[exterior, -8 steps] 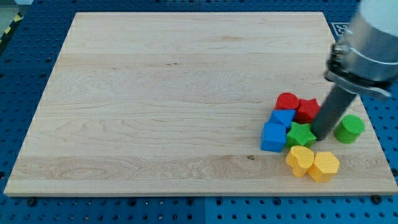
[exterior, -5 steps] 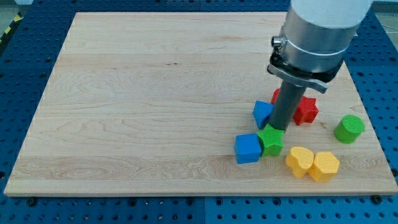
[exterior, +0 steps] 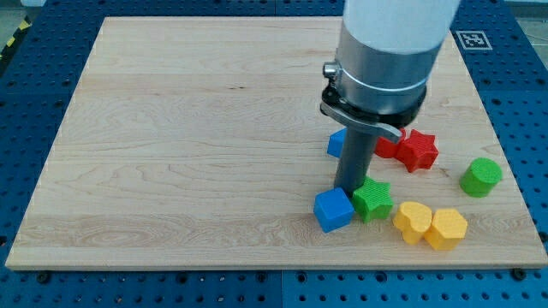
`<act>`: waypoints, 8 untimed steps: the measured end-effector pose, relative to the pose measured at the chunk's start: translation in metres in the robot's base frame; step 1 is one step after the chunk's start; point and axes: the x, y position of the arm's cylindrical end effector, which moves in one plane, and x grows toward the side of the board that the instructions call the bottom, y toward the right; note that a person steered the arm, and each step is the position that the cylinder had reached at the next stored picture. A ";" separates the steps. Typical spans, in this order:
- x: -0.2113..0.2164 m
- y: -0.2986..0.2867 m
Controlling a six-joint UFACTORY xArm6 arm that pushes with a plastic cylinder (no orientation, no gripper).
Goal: Push the green star into the yellow heart
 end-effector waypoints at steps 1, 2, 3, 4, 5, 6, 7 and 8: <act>0.001 0.000; 0.004 0.000; 0.010 -0.001; 0.010 0.001; 0.010 0.013; 0.010 0.034; 0.005 0.035; -0.010 0.031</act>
